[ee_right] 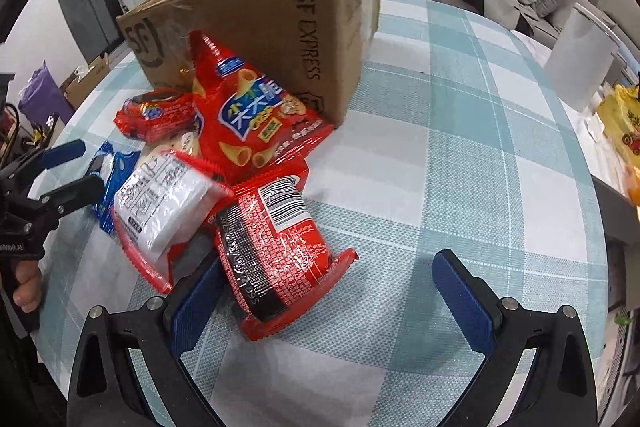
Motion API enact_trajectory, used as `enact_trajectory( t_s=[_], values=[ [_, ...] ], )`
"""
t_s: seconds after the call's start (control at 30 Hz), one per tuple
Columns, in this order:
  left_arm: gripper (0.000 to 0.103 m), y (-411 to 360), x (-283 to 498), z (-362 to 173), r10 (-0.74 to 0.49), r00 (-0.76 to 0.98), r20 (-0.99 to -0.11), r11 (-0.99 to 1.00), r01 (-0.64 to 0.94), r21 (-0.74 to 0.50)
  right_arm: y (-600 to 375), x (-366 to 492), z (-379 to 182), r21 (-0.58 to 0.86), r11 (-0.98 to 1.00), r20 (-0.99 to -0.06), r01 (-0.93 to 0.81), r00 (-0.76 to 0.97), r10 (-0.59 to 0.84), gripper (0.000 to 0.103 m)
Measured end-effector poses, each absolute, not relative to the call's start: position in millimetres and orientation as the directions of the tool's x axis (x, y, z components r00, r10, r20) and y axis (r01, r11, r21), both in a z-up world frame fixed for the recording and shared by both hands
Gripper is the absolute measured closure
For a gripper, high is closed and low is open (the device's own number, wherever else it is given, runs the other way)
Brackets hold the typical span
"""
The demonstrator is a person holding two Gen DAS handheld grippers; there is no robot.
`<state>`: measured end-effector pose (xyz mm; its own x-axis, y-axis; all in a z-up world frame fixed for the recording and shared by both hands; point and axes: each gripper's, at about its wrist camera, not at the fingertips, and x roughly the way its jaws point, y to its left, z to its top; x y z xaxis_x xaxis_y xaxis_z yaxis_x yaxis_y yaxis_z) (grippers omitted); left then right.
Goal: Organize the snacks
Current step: 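Move both grippers back toward the snacks beside the box, then grasp the blue Oreo pack with left gripper while right grasps red noodle pack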
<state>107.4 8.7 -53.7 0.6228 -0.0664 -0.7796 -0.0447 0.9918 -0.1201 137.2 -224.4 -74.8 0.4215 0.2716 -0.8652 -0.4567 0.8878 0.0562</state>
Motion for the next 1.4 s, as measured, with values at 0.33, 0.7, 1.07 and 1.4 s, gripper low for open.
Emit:
enact_trajectory(
  t_s=[0.33,0.7,1.07,1.4],
  values=[
    [0.001,-3.7,114.9,-61.0,-0.114,0.599,-0.793,0.989,-0.006,-0.147,-225.3,138.0,-73.9,0.070,0.885,-0.861,-0.461,0.420,0.287,0.001],
    [0.009,8.3,119.0,-65.5,-0.112,0.593,-0.798,0.988,-0.020,-0.154,-226.8,133.5,-70.3,0.087,0.878,-0.851,-0.471,0.422,0.311,0.015],
    [0.048,4.5,111.5,-59.0,-0.181,0.621,-0.762,0.979,0.038,-0.202,-221.3,127.9,-64.8,0.113,0.846,-0.828,-0.522,0.421,0.370,0.053],
    [0.054,3.4,106.2,-52.3,-0.180,0.637,-0.750,0.979,0.041,-0.200,-228.2,129.0,-58.9,0.126,0.854,-0.817,-0.505,0.436,0.378,0.057]
  ],
)
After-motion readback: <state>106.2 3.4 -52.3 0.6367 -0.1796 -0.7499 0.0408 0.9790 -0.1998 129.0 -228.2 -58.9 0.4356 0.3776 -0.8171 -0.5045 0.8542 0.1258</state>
